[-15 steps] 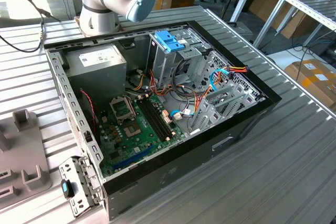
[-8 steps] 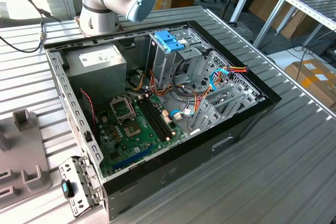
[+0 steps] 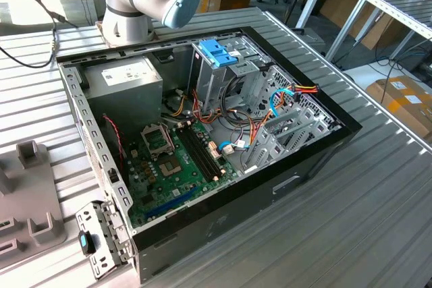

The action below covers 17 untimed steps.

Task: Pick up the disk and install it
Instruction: 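Pick up the disk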

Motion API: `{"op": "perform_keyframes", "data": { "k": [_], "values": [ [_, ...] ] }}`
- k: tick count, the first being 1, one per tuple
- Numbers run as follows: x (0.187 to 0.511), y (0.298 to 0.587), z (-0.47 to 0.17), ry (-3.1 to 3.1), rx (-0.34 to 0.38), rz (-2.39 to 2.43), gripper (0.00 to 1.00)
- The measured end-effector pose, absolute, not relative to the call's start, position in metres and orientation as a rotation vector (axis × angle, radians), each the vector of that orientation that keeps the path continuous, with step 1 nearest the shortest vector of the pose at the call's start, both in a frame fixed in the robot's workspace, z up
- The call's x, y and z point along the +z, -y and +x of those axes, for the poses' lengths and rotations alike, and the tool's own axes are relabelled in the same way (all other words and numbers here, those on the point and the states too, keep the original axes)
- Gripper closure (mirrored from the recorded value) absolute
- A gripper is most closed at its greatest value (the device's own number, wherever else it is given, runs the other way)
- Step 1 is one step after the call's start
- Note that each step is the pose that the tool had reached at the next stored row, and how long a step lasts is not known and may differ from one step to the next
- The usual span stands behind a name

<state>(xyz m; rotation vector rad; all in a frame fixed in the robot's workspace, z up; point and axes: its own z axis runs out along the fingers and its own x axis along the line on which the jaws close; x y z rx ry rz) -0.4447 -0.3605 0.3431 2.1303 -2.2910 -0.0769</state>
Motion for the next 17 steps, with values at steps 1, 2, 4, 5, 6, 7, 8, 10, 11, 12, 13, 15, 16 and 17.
{"op": "perform_keyframes", "data": {
  "k": [1,2,4,5,6,7,8,10,11,12,13,15,16,17],
  "values": [
    [0.3429,0.3605,-0.4448,2.291,-0.077,2.130,0.52],
    [0.3427,0.3605,-0.4448,2.291,-0.077,2.130,0.52],
    [0.3424,0.3605,-0.4447,2.291,-0.077,2.130,0.52],
    [0.3422,0.3605,-0.4448,2.291,-0.077,2.130,0.52],
    [0.3421,0.3605,-0.4448,2.291,-0.077,2.130,0.52],
    [0.3420,0.3605,-0.4447,2.291,-0.077,2.130,0.52],
    [0.3418,0.3605,-0.4448,2.291,-0.077,2.130,0.52],
    [0.3415,0.3605,-0.4447,2.291,-0.077,2.130,0.52],
    [0.3413,0.3605,-0.4447,2.291,-0.077,2.130,0.52],
    [0.3412,0.3605,-0.4447,2.291,-0.077,2.130,0.52],
    [0.3411,0.3605,-0.4448,2.291,-0.077,2.130,0.52],
    [0.3407,0.3605,-0.4447,2.291,-0.077,2.130,0.52],
    [0.3405,0.3605,-0.4447,2.291,-0.077,2.130,0.52],
    [0.3403,0.3605,-0.4448,2.291,-0.077,2.130,0.52]
  ]
}}
